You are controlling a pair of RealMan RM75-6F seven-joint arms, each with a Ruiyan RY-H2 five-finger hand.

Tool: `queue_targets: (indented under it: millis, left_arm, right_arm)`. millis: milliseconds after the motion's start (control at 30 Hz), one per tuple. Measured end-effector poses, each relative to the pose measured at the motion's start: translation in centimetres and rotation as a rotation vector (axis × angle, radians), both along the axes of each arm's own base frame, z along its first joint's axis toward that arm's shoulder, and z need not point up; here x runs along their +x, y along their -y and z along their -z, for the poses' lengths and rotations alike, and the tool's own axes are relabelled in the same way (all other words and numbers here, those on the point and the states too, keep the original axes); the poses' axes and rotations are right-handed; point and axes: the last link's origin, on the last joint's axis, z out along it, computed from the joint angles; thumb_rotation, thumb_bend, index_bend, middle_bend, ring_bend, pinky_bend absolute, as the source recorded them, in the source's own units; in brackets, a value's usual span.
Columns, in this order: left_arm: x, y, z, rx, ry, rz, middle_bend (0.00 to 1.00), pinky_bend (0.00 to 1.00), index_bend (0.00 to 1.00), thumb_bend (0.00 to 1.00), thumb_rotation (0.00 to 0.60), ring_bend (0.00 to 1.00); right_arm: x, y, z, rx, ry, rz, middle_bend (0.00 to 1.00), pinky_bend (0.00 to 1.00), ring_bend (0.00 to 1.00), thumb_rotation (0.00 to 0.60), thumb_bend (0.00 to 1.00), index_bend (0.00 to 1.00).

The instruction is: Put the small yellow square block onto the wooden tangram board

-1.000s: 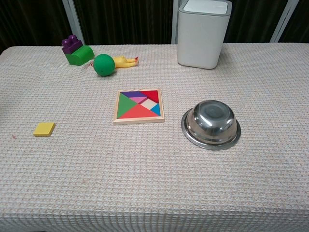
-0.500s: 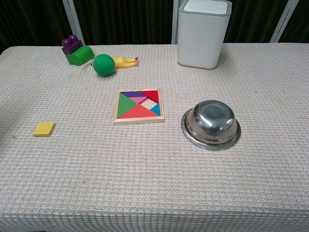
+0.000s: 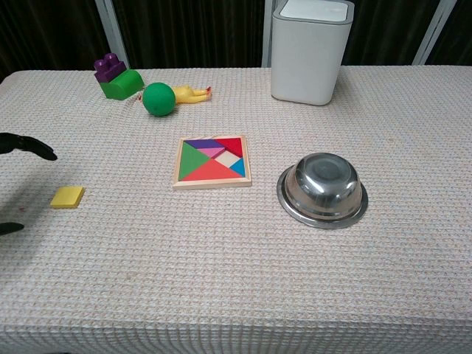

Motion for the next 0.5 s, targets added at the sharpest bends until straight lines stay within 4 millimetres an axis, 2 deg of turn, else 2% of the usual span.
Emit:
queue_targets:
  millis: [500]
  left_arm:
    - [-1.0,-2.7,2.0,-0.009,-0.033,-0.075,0.12,0.04,0.25,0.2,0.6,0.0]
  right_arm:
    - [-0.1,0.1,-0.1,-0.004,0.002,0.005,0.0,0.08,0.0,0.6,0.27,0.0]
